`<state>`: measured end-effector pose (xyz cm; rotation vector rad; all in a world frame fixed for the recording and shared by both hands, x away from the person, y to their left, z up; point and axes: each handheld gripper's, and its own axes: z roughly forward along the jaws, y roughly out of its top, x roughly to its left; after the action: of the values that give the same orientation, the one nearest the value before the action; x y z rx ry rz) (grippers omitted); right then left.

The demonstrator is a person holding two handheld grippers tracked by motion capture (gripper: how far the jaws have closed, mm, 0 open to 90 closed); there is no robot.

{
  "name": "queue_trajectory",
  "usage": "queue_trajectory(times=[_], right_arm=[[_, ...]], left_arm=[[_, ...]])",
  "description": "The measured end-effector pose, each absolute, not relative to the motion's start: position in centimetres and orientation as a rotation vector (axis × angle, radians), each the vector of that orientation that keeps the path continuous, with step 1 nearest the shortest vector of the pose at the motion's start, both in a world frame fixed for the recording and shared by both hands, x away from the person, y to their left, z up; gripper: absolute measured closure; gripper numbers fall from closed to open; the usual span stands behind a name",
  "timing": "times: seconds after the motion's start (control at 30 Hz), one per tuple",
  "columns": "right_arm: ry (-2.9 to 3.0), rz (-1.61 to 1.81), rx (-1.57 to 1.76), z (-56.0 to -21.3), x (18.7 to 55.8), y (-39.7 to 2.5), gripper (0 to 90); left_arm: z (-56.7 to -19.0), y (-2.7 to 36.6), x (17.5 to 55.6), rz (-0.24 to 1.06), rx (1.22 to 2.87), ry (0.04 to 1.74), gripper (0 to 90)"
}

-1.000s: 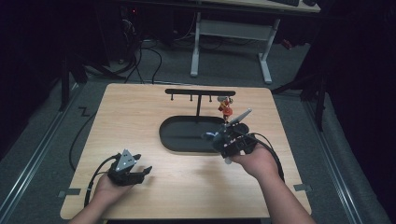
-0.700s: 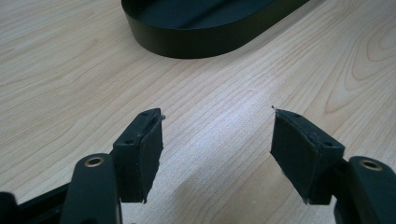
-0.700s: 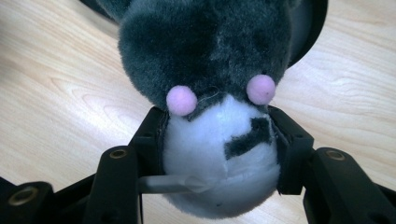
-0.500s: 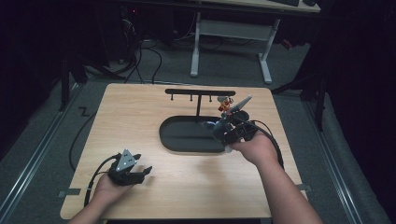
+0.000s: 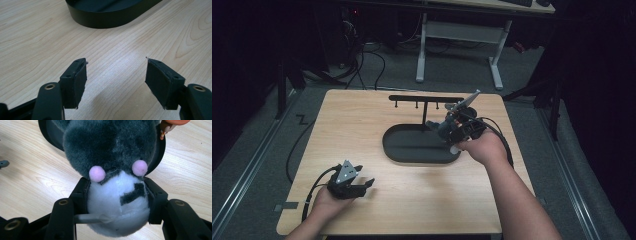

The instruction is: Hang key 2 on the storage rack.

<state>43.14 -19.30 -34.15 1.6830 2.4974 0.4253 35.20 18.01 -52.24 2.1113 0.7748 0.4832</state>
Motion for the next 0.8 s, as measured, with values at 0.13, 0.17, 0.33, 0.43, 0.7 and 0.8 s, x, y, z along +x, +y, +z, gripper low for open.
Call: queue_trajectory(times=[0.13, 0.17, 0.33, 0.43, 0.7, 0.8], right_arm=[[2.51, 0.413, 1.689, -33.5, 43.7, -19.2, 48.5], [2.511, 0.406, 1.691, -33.3, 43.9, -19.2, 48.5], [2.528, 0.379, 1.707, -32.5, 44.6, -18.9, 48.5], [2.535, 0.366, 1.718, -32.0, 45.0, -18.8, 48.5], [2.517, 0.349, 1.736, -31.2, 45.7, -19.1, 48.5], [2.506, 0.356, 1.737, -30.7, 45.8, -19.2, 48.5]], left_arm=[[-52.3, 18.0, 35.2, 0.482, 2.11, 0.774, 33.8], [-52.3, 18.0, 35.2, 0.482, 2.11, 0.774, 33.8], [-52.2, 18.1, 35.2, 0.482, 2.112, 0.775, 33.8], [-52.2, 18.1, 35.3, 0.482, 2.113, 0.776, 33.8], [-52.2, 18.2, 35.3, 0.478, 2.112, 0.78, 33.8], [-52.2, 18.2, 35.3, 0.478, 2.113, 0.779, 33.8]])
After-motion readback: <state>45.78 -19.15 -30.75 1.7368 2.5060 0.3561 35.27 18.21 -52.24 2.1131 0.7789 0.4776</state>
